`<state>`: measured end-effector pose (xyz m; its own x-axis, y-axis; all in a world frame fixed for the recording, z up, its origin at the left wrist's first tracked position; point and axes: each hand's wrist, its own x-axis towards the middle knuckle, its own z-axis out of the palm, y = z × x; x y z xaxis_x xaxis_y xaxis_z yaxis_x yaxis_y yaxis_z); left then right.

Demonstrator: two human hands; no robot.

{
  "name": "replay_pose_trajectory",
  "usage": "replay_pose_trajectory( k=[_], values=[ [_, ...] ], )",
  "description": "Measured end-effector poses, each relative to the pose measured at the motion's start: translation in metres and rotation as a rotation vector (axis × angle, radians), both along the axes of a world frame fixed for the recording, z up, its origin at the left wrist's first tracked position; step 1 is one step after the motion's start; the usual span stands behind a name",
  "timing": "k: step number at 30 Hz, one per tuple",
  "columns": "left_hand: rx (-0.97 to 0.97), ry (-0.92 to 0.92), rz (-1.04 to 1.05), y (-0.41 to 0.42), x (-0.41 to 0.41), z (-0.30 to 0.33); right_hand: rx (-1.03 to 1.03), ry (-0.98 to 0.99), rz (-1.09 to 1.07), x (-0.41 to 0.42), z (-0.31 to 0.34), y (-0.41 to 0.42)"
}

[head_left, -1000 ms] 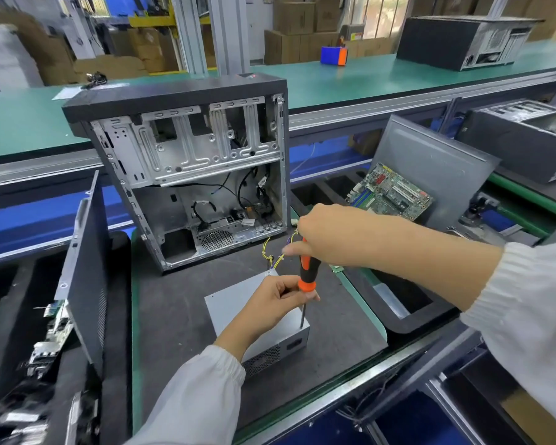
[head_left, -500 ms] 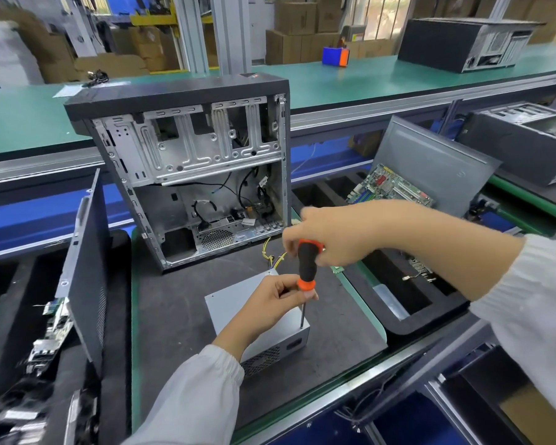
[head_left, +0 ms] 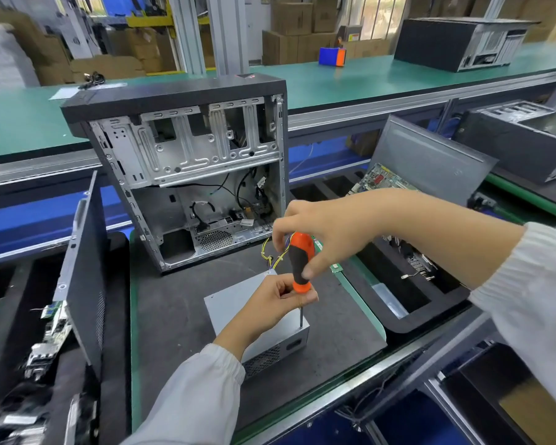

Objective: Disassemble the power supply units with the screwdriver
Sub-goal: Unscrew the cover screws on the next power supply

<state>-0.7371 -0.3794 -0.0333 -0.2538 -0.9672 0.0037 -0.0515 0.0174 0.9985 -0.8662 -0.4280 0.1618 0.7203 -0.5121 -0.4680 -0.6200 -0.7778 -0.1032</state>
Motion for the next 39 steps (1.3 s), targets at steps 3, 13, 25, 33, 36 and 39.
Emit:
replay_pose_trajectory(
  k=[3, 13, 25, 33, 36, 39],
  values=[
    [0.008, -0.033, 0.005, -0.001, 0.0, -0.001, -0.161, 0.025, -0.182, 0.005, -0.007, 0.007],
    [0.04, -0.027, -0.047, -0.003, -0.007, 0.001, -0.021, 0.159, 0.0, 0.002, 0.005, 0.006],
    [0.053, -0.017, -0.021, -0.003, -0.003, -0.001, -0.06, 0.076, -0.041, -0.002, -0.003, 0.006],
    [0.007, -0.065, -0.057, -0.002, 0.003, 0.002, -0.098, 0.04, -0.165, 0.006, -0.024, 0.006],
    [0.006, -0.127, -0.081, -0.003, 0.013, -0.001, -0.041, -0.002, -0.11, 0.003, -0.016, 0.005],
    [0.042, -0.22, -0.091, -0.002, 0.029, -0.012, -0.094, -0.006, -0.08, 0.002, -0.009, 0.005]
  ],
)
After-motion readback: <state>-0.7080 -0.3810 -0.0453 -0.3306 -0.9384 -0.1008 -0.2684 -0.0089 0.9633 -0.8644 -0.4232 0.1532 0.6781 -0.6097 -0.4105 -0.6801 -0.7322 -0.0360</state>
